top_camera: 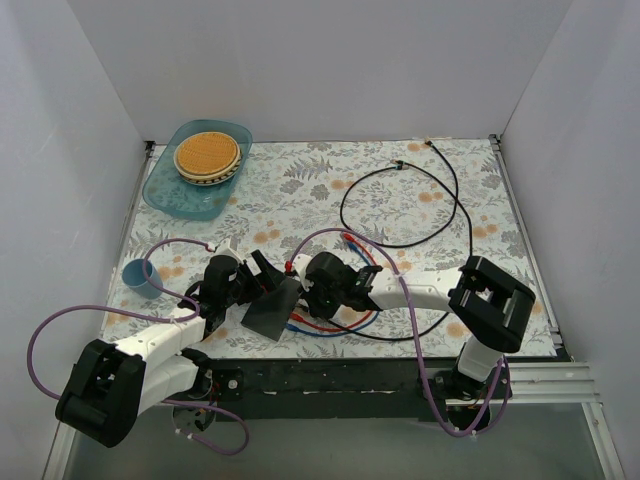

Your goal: Insert the plug into the switch port

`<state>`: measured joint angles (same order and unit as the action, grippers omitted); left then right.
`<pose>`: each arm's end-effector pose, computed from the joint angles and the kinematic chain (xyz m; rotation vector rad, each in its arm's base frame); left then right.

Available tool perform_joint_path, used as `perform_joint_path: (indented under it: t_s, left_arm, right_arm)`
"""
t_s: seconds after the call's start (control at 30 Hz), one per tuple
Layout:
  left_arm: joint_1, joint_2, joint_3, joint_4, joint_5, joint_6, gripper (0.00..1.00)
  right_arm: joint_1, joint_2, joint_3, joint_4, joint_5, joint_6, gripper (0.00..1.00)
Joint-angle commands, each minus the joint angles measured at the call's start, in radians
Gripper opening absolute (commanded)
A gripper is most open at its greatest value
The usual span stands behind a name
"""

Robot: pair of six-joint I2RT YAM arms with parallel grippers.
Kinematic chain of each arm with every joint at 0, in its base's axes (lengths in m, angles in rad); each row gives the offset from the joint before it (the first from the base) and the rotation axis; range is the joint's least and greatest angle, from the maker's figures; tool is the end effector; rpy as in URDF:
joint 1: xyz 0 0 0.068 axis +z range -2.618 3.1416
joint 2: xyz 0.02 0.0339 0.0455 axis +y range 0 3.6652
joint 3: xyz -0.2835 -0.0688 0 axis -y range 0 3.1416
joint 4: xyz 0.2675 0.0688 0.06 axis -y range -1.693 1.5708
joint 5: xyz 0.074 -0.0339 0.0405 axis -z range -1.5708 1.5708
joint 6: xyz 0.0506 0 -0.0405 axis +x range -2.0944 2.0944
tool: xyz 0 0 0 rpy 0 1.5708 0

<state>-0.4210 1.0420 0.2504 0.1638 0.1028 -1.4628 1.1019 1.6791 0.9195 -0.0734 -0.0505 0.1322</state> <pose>0.1880 -0.0899 0.1371 -1.1626 2.1553 -1.0834 0.1648 0.3310 0.1625 -1.1866 2.2001 0.6106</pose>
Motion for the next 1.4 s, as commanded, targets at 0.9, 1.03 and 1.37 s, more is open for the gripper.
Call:
perform_joint_path:
  t_s: [0.9, 1.03, 1.37]
  left_arm:
    - [-0.004, 0.006, -0.037, 0.006, 0.075, 0.004, 0.84]
    - [-0.004, 0.006, -0.036, 0.006, 0.084, 0.004, 0.82]
    - [-0.004, -0.003, -0.051, 0.016, 0.117, -0.017, 0.65]
  right_arm:
    - [0.01, 0.021, 0.061, 0.146, -0.02, 0.023, 0.01]
    - [0.01, 0.03, 0.071, 0.15, -0.023, 0.021, 0.01]
    - [0.01, 0.051, 0.081, 0.218, -0.022, 0.05, 0.01]
